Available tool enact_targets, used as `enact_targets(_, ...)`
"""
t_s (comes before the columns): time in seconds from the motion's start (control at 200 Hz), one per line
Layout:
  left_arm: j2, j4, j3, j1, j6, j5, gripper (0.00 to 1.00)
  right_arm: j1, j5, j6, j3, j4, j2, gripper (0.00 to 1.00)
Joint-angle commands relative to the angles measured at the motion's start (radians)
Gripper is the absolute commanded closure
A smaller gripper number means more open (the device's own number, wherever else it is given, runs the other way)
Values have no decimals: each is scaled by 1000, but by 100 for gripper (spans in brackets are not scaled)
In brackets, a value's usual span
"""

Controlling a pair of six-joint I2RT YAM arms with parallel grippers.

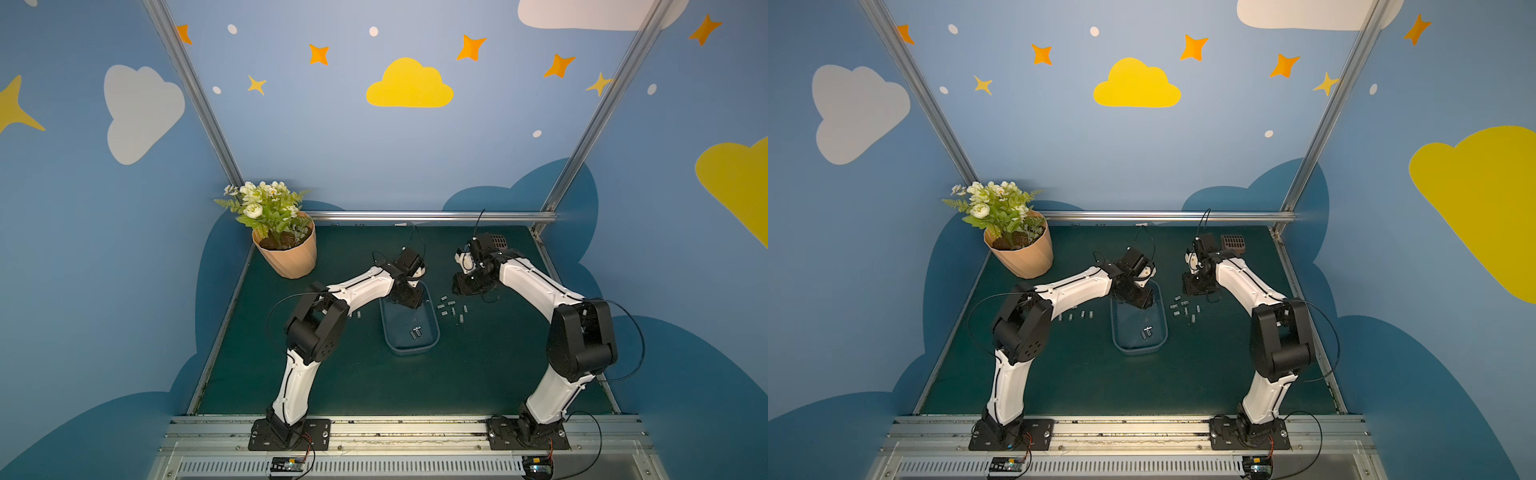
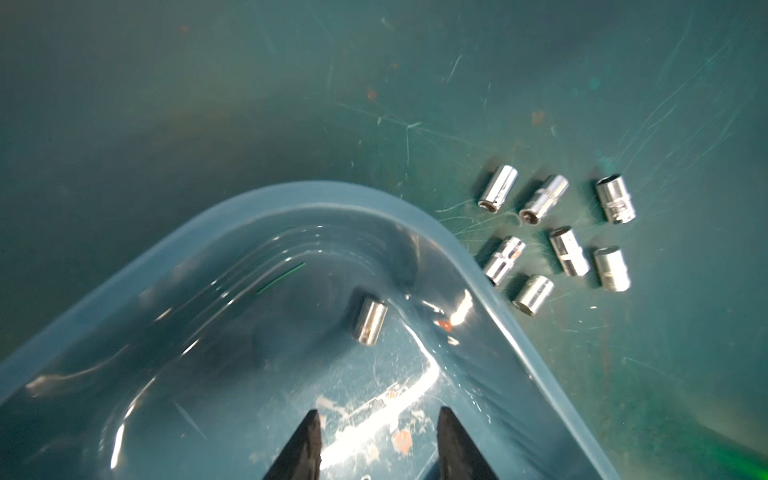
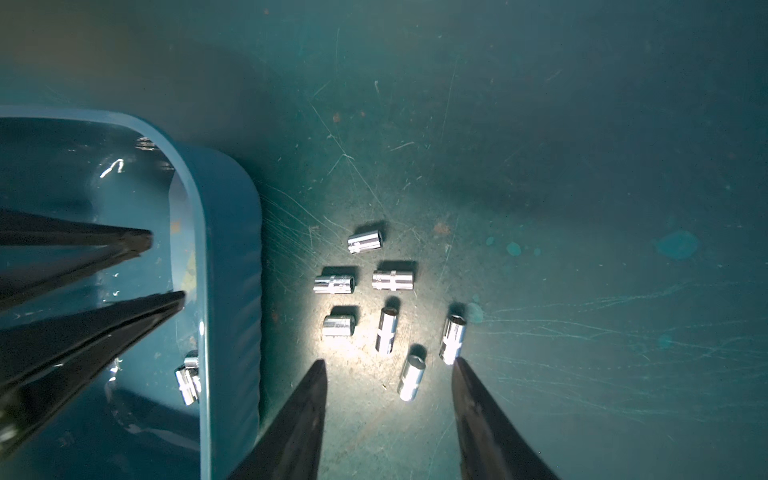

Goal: Take out the socket from the storage box
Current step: Pick up the socket head from the storage box.

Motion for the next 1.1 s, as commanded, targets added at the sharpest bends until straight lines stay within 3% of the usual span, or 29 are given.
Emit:
enact_targets(0.0, 38, -29, 44, -6, 50, -10, 54, -6, -15, 12, -18, 12, -29, 50)
enact_targets(0.466, 153, -13, 146, -6, 95, -5, 57, -10, -19, 18, -40, 19, -32, 50)
enact_targets(1.096, 172, -15, 97, -20, 98, 4, 71, -11, -26, 21, -34, 22, -22, 50)
